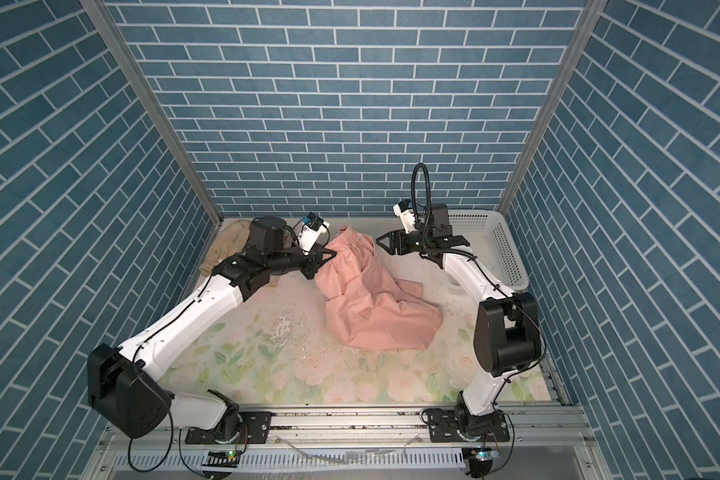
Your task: Fold and stack the shorts
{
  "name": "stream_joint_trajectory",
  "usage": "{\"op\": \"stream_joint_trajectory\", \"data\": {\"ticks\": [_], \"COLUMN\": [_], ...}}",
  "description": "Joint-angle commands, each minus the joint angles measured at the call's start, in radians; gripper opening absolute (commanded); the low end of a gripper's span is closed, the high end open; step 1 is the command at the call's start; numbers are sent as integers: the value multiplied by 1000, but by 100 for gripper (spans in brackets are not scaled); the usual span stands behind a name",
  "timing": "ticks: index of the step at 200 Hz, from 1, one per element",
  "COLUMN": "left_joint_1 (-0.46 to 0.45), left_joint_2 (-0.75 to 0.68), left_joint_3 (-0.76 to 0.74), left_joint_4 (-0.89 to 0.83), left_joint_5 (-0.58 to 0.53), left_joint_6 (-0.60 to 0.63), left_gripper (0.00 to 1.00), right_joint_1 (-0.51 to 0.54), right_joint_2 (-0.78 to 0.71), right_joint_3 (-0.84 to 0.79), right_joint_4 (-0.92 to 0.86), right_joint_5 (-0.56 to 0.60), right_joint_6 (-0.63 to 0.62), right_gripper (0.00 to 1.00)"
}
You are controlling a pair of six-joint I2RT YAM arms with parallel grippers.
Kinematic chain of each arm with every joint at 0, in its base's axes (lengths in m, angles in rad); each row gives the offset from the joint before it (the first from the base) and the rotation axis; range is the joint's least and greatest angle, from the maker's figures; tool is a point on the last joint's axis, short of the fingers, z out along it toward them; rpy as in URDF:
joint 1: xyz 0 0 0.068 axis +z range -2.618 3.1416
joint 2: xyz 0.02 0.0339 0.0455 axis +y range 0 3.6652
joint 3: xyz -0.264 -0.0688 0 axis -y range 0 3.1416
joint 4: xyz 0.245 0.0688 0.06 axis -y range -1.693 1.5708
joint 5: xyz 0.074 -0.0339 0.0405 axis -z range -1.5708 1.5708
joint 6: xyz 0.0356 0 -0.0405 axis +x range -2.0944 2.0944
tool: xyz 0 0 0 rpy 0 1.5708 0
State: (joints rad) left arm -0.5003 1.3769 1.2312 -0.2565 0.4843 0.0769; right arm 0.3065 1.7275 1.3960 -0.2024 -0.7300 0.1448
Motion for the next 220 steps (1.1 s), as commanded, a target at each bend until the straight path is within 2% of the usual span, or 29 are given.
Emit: {"op": "stream_joint_trajectory", "data": {"ticks": [1,37,51,63,74,87,103,115,139,150,177,202,210,220], "left_joint_1": [-41,-61,-71,-79,-85,-88,-89,-90,-89,-89,-90,-89,-89,-90], "left_joint_2": [-38,-108,-131,-143,-150,-158,-173,-189,-260,-300,-393,-471,-497,-527], "left_joint_3": [-104,-316,-384,-426,-449,-472,-514,-530,-611,-656,-795,-894,-913,-924], "left_joint_4": [-42,21,52,45,14,-21,-38,-62,-49,-10,61,65,61,37], "left_joint_5": [-70,-166,-208,-250,-301,-340,-413,-479,-467,-446,-467,-502,-503,-517], "left_joint_6": [27,-56,-84,-98,-119,-163,-256,-335,-404,-434,-536,-606,-616,-635], "left_gripper": [2,3,3,4,7,8,16,26,29,29,31,47,55,71], "right_joint_1": [17,92,135,174,200,228,246,253,328,366,392,432,440,450], "right_joint_2": [47,121,148,165,157,127,100,95,95,110,203,309,350,402], "right_joint_3": [-11,-60,-83,-85,-95,-101,-82,-58,-14,11,125,254,304,367], "right_joint_4": [-4,78,159,135,75,-25,-139,-190,-267,-274,-275,-312,-328,-350], "right_joint_5": [-241,-284,-316,-311,-258,-127,44,130,273,291,220,269,268,269], "right_joint_6": [-17,27,95,90,47,-33,-110,-129,-229,-267,-267,-302,-308,-317], "right_gripper": [74,73,70,66,65,66,67,68,70,71,72,72,72,72]}}
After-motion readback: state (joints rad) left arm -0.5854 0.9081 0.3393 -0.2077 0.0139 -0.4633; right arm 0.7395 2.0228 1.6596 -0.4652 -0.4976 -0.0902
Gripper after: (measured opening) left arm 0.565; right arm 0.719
